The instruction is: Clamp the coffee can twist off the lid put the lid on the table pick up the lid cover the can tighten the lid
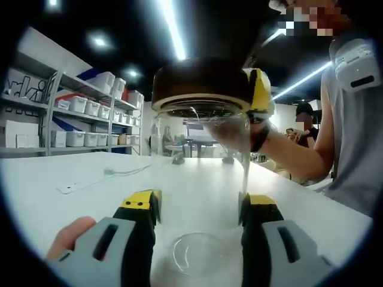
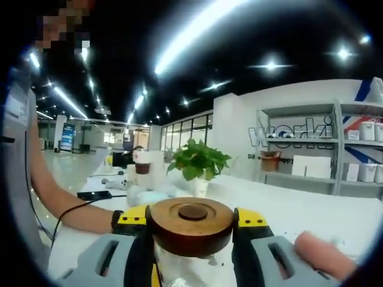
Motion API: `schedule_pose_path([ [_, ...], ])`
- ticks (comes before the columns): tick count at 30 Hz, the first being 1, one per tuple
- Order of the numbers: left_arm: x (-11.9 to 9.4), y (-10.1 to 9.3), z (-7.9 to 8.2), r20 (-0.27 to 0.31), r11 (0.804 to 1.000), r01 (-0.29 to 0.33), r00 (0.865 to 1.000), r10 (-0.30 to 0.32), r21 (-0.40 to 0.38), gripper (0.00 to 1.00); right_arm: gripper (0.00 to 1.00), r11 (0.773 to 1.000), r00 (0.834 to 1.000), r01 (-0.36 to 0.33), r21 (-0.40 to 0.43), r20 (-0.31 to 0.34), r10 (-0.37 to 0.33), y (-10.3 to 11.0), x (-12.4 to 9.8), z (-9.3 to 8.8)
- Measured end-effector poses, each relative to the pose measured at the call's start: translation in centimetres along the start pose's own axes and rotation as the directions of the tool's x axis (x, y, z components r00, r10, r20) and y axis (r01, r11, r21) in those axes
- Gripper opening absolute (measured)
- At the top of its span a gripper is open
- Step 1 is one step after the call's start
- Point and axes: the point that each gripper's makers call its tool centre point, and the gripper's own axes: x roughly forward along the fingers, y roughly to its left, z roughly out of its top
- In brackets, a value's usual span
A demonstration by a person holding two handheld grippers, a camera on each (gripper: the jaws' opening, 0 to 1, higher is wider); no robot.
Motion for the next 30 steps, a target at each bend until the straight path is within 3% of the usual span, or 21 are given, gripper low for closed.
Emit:
schedule_pose_path([
  [12,-0.04,0.44,-0.14,-0.002,1.0,0.0,1.0,0.0,0.001,0.47,0.47,0.991,0.991,-0.137,-0.004,-0.003,0.137,0.03,0.16,-0.07],
  [18,-0.06,0.57,-0.22,-0.003,1.0,-0.002,1.0,0.002,0.002,0.46,0.47,0.97,0.97,-0.241,-0.008,0.009,0.242,0.22,0.2,-0.04],
  [30,0.06,0.51,-0.3,-0.004,1.0,0.0,1.0,0.0,0.002,0.46,0.47,0.94,0.94,-0.341,-0.011,-0.01,0.341,0.6,0.29,-0.06],
])
